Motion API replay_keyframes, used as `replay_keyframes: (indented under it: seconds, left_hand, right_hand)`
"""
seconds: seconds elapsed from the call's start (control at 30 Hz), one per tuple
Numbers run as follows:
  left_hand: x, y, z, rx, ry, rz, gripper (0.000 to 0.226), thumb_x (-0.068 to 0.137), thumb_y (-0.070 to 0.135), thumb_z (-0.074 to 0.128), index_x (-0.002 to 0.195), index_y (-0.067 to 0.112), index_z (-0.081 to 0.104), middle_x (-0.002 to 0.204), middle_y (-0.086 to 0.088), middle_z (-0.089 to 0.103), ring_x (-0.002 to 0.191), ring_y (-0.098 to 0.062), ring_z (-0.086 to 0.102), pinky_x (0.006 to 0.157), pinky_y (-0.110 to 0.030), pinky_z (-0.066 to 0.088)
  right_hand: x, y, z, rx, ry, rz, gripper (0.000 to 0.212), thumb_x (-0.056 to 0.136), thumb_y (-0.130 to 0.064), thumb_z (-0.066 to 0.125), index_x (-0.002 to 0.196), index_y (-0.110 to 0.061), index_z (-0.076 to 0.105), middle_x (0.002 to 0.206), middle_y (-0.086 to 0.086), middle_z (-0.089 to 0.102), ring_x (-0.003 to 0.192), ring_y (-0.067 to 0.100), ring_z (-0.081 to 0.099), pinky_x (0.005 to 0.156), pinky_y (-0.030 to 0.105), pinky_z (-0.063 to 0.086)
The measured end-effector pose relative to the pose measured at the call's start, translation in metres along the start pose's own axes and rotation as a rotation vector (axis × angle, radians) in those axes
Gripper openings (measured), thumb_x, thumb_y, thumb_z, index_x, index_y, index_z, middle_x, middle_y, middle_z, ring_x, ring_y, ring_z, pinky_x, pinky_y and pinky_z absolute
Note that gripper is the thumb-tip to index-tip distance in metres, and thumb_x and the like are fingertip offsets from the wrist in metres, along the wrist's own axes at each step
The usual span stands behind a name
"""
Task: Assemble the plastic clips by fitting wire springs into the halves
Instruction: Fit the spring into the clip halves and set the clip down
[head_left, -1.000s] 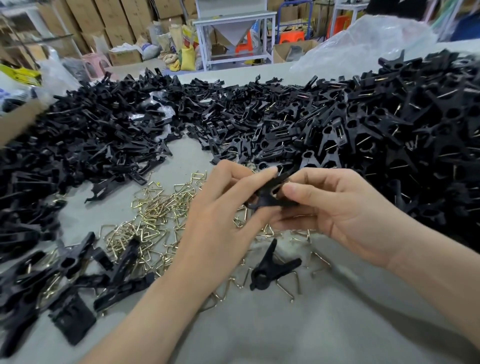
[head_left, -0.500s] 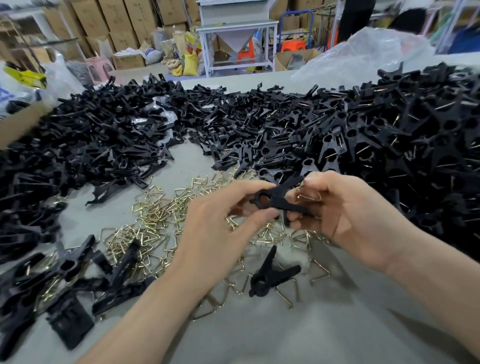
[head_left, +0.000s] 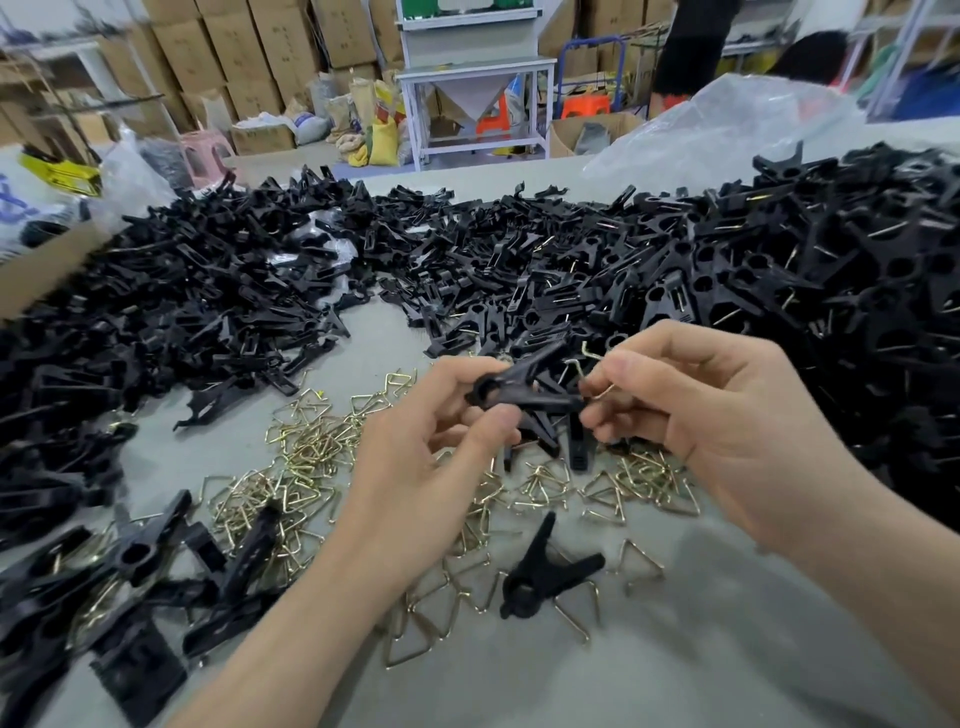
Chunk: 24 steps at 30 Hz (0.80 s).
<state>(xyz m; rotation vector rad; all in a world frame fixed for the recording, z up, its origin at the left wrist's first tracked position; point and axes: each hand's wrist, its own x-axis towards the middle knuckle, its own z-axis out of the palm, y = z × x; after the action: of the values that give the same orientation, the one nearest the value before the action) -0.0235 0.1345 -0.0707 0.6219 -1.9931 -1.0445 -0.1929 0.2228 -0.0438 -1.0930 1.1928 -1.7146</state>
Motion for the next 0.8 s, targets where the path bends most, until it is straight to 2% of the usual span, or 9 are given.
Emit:
replay_keyframes:
  seconds: [0.07, 0.13, 0.27, 0.4, 0.5, 0.6, 0.67, 0.8]
  left_hand:
    - [0.0, 0.001, 0.0, -0.035, -0.047, -0.024, 0.015, 0.093, 0.025, 0.056, 0.107, 0.028, 0.06, 0.087, 0.003, 0.072, 0.082, -0.011, 0.068, 0.074, -0.031, 0.053]
    - [-0.002, 0.002, 0.001, -0.054, -0.099, -0.025, 0.016, 0.092, 0.025, 0.052, 0.106, 0.032, 0.057, 0.089, -0.001, 0.071, 0.081, -0.017, 0.068, 0.075, -0.043, 0.053]
    - [-0.003, 0.001, 0.002, -0.075, -0.156, -0.005, 0.02, 0.095, 0.022, 0.048, 0.11, 0.034, 0.053, 0.096, -0.003, 0.069, 0.085, -0.023, 0.066, 0.075, -0.053, 0.052]
    - [-0.002, 0.0, 0.004, -0.115, -0.141, -0.02, 0.022, 0.096, 0.023, 0.044, 0.112, 0.036, 0.052, 0.097, -0.005, 0.068, 0.085, -0.039, 0.059, 0.07, -0.062, 0.049]
    - [-0.003, 0.0, 0.005, -0.106, -0.151, -0.031, 0.021, 0.096, 0.025, 0.043, 0.114, 0.033, 0.052, 0.097, -0.002, 0.068, 0.083, -0.039, 0.058, 0.069, -0.062, 0.05]
    - [-0.004, 0.001, 0.006, -0.072, -0.156, -0.019, 0.022, 0.095, 0.024, 0.043, 0.112, 0.036, 0.052, 0.096, -0.002, 0.068, 0.081, -0.037, 0.058, 0.068, -0.058, 0.049]
    - [-0.004, 0.001, 0.006, -0.031, -0.149, -0.007, 0.025, 0.095, 0.023, 0.042, 0.11, 0.041, 0.051, 0.093, 0.001, 0.067, 0.077, -0.033, 0.058, 0.068, -0.053, 0.048]
    - [-0.003, -0.001, 0.006, 0.036, -0.113, 0.04, 0.024, 0.096, 0.018, 0.044, 0.114, 0.03, 0.053, 0.088, 0.002, 0.066, 0.074, -0.019, 0.061, 0.067, -0.039, 0.05]
  right_hand:
    - [-0.002, -0.003, 0.001, -0.095, 0.0, -0.075, 0.021, 0.067, -0.021, 0.07, 0.072, 0.0, 0.07, 0.074, 0.017, 0.07, 0.068, 0.026, 0.071, 0.062, 0.025, 0.057]
    - [-0.005, -0.005, 0.004, -0.215, 0.008, -0.168, 0.018, 0.066, -0.023, 0.071, 0.075, -0.007, 0.072, 0.078, 0.01, 0.073, 0.072, 0.022, 0.072, 0.067, 0.027, 0.059]
    - [-0.008, -0.005, 0.008, -0.328, -0.028, -0.33, 0.013, 0.066, -0.015, 0.074, 0.079, -0.013, 0.073, 0.087, 0.002, 0.072, 0.079, 0.013, 0.069, 0.074, 0.018, 0.054]
    - [-0.01, -0.004, 0.008, -0.66, -0.045, -0.491, 0.012, 0.074, -0.017, 0.076, 0.086, -0.013, 0.073, 0.09, -0.005, 0.069, 0.086, 0.012, 0.067, 0.077, 0.02, 0.054]
    - [-0.011, -0.002, 0.011, -0.877, -0.015, -0.596, 0.013, 0.076, -0.017, 0.072, 0.086, -0.009, 0.075, 0.092, -0.003, 0.068, 0.084, 0.005, 0.063, 0.078, 0.014, 0.05]
    - [-0.013, 0.001, 0.013, -0.941, -0.022, -0.594, 0.014, 0.076, -0.014, 0.07, 0.087, -0.007, 0.075, 0.092, -0.003, 0.066, 0.085, 0.005, 0.06, 0.081, 0.014, 0.048]
    - [-0.015, 0.003, 0.014, -0.968, -0.011, -0.58, 0.014, 0.076, -0.013, 0.07, 0.087, -0.008, 0.075, 0.092, -0.003, 0.066, 0.084, 0.005, 0.06, 0.081, 0.015, 0.048]
    - [-0.016, 0.002, 0.015, -0.999, 0.007, -0.555, 0.016, 0.074, -0.012, 0.068, 0.088, -0.007, 0.076, 0.089, -0.002, 0.065, 0.079, 0.007, 0.058, 0.075, 0.015, 0.048]
